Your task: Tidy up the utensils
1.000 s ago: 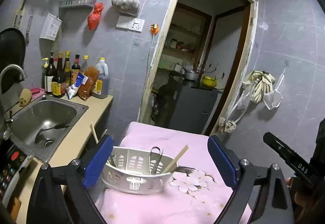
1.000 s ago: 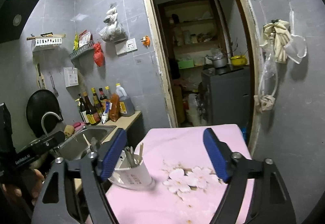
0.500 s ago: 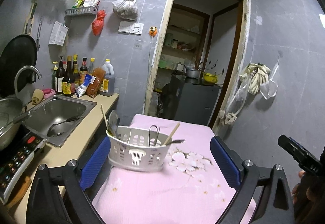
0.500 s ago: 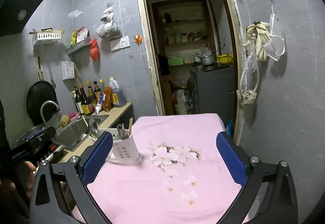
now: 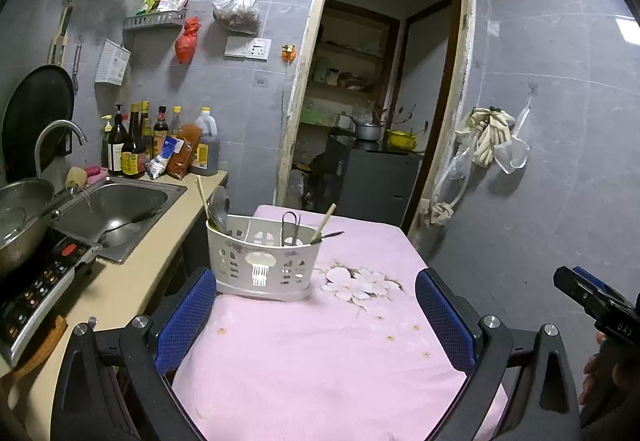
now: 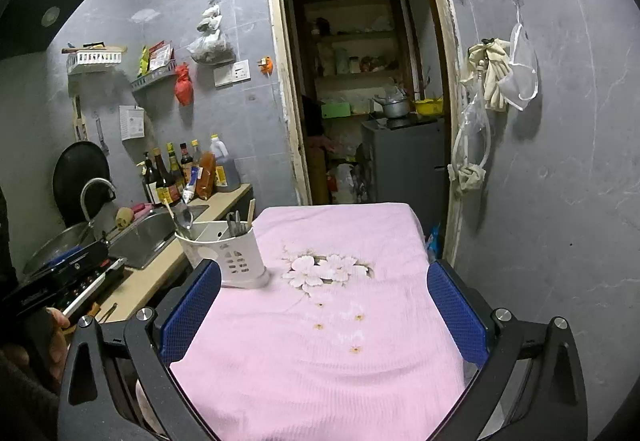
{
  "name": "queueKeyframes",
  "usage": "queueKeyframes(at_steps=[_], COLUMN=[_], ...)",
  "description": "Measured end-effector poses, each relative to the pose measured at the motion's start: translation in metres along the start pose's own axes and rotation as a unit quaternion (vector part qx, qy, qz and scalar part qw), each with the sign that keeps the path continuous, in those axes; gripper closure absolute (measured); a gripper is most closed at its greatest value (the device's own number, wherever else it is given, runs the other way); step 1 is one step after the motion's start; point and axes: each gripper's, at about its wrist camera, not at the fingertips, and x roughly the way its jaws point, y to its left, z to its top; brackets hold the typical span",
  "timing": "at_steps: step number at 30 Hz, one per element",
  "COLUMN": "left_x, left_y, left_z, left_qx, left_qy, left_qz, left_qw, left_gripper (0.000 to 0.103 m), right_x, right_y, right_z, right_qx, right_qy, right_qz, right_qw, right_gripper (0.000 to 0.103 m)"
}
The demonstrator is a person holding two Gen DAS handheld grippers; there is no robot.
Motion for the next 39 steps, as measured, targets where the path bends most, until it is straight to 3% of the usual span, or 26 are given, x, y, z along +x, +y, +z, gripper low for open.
queueKeyframes(at_steps=[13, 39], left_x=[-0.014, -0.018], left_y=[-0.005, -0.012], left_z=[-0.012, -0.011], left_qx=[0.007, 0.032], left_qy=[0.002, -0.003], left_qz=[-0.019, -0.022], left_qw=[0.9998, 0.9993], left_gripper=[0.003, 0.003], right_x=[-0.022, -0.024], right_y=[-0.009, -0.01], right_z=[-0.008, -0.011], right_qx=[0.005, 0.005], right_qy=[0.001, 0.004], right_qz=[-0.023, -0.022], right_qw=[1.0, 1.0], right_gripper=[0.002, 0.002])
